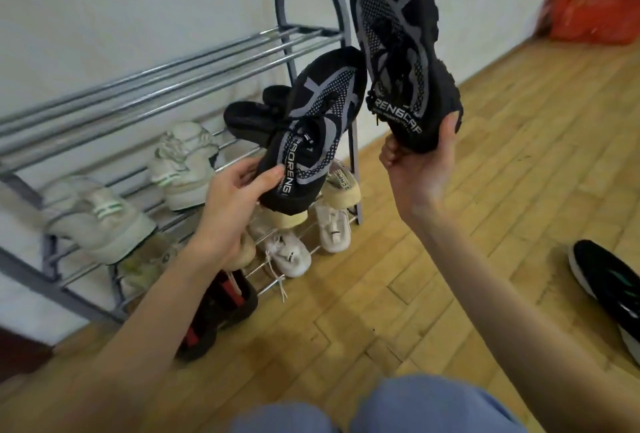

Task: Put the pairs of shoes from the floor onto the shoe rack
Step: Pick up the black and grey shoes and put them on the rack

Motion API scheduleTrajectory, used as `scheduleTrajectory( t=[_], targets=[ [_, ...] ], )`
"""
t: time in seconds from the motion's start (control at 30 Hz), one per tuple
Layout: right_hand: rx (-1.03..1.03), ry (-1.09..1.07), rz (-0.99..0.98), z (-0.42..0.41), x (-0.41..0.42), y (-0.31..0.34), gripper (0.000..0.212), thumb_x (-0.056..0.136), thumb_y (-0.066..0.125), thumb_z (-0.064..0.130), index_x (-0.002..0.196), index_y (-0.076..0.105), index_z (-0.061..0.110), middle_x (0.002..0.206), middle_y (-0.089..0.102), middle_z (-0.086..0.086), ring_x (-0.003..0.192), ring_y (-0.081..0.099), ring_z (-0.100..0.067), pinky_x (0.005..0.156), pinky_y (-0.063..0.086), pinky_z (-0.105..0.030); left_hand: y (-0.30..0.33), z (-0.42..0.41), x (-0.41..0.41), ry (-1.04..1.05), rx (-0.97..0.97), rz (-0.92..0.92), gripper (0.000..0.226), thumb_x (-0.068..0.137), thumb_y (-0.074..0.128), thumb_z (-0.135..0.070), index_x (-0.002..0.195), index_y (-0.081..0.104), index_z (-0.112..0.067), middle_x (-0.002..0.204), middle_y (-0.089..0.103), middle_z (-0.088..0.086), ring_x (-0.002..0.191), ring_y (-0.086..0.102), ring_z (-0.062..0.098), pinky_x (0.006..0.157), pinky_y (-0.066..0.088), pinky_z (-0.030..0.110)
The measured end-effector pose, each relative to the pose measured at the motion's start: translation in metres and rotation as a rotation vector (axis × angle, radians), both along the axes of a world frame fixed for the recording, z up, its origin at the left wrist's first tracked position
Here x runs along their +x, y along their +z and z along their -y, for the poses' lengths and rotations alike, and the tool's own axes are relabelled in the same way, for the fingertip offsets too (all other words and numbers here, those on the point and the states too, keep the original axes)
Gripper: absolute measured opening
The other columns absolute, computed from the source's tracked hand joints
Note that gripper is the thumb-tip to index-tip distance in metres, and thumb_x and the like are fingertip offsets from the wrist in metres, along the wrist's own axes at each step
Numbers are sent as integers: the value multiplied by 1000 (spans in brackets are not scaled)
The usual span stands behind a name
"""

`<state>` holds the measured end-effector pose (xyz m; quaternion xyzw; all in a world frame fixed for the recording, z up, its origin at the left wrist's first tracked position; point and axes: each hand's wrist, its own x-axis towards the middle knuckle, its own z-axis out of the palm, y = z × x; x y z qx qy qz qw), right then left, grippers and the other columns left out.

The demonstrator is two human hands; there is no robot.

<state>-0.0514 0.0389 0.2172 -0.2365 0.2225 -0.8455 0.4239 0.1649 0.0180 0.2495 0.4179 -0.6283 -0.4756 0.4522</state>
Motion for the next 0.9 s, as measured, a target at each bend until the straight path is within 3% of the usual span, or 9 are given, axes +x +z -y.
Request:
scheduleTrajectory(
  t=[0.23,0.33,0.5,0.63,0.8,0.9],
  targets=[
    [58,192,-37,36,28,60,53,96,39,58,101,57,9,68,46,-2,57,38,-13,43,36,-19,37,-9,43,206,-60,-81,20,88,63,-16,107,69,-12,99,76,1,98,71,17,81,53,27],
    [123,243,18,62,35,82,55,92,42,63,93,59,10,63,45,-1,53,38,-12,44,32,-19,59,-9,49,300,-77,-123,14,89,64,-21,99,72,-14,96,76,1,97,70,18,84,51,34],
    [279,413,77,109,39,107,71,83,45,74,90,55,5,56,42,-2,45,39,-11,38,34,-19,102,35,44,354,-25,-125,18,86,68,-25,86,68,-7,95,72,10,84,66,18,65,48,28],
    [324,522,97,128,42,116,77,81,40,80,92,55,5,54,39,-1,43,36,-10,37,33,-16,121,69,32,379,40,-151,16,85,70,-19,83,61,-6,83,67,7,69,63,13,52,47,24],
    [347,561,93,141,32,119,81,87,28,77,111,49,3,53,45,-5,42,38,-12,40,31,-17,125,90,27,407,109,-227,33,87,68,-21,111,58,-2,98,66,9,79,64,16,65,53,30],
    [408,432,-41,141,27,112,73,95,25,65,125,49,2,56,47,-6,48,40,-13,44,32,-17,119,89,28,425,124,-286,17,93,58,-20,105,55,-8,94,62,5,84,61,15,70,54,29]
  ],
)
